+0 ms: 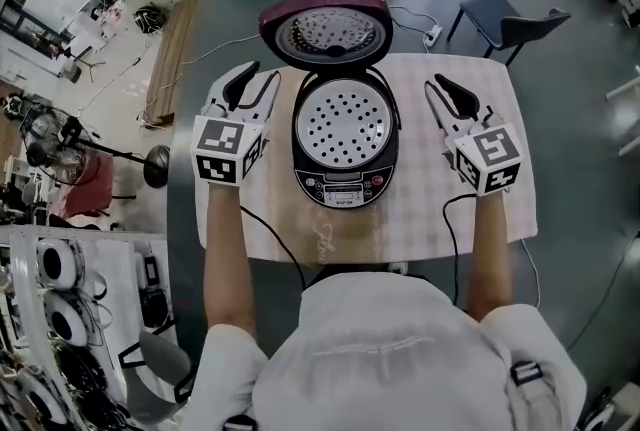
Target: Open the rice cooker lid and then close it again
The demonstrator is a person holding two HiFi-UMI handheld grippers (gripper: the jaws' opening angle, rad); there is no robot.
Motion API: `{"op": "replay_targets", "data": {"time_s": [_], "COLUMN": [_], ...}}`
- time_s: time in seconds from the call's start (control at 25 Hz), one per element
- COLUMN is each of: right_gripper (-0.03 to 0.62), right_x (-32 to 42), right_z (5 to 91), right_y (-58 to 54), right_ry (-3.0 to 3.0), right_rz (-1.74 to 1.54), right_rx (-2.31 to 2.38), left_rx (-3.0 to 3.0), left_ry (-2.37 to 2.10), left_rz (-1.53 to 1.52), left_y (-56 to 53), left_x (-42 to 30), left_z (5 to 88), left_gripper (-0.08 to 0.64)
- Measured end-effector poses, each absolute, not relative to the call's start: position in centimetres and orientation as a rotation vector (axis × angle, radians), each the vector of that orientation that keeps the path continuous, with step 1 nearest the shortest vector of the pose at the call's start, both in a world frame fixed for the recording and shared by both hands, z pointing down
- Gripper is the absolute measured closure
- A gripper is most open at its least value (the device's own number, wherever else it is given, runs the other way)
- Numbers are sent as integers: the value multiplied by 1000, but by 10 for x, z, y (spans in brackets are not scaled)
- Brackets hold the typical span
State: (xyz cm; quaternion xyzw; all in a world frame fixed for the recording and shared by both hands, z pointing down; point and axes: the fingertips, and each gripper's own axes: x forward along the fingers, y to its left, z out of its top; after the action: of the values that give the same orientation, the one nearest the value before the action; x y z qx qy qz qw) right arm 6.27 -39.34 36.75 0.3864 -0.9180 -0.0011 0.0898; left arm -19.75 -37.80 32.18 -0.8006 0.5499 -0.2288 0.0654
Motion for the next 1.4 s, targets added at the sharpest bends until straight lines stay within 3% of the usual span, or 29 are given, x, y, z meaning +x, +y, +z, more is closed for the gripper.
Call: {"op": "replay_targets", "data": {"time_s": [0.44, 0.92, 1.16, 1.4], "right_gripper": [499, 499, 499, 499], "right_x": [27, 10, 6, 6], "right_z": [382, 409, 411, 409], "right_y": [-408, -402, -398, -396], "right_ry": [-2684, -2621, -2603, -2606], "right_rz": [47, 99, 105, 100], "right_rx": [1171, 1165, 1161, 1163], "left_rx": [-2471, -2594, -2638, -2608], "left_ry": [1465, 1218, 1108, 1138], "left_rz": [-643, -679, -690, -689], "left_y": [-449, -491, -500, -499], "left_x": [-218, -208, -200, -202], "left_z": [310, 318, 321, 321], "left_gripper": [371, 267, 267, 313]}}
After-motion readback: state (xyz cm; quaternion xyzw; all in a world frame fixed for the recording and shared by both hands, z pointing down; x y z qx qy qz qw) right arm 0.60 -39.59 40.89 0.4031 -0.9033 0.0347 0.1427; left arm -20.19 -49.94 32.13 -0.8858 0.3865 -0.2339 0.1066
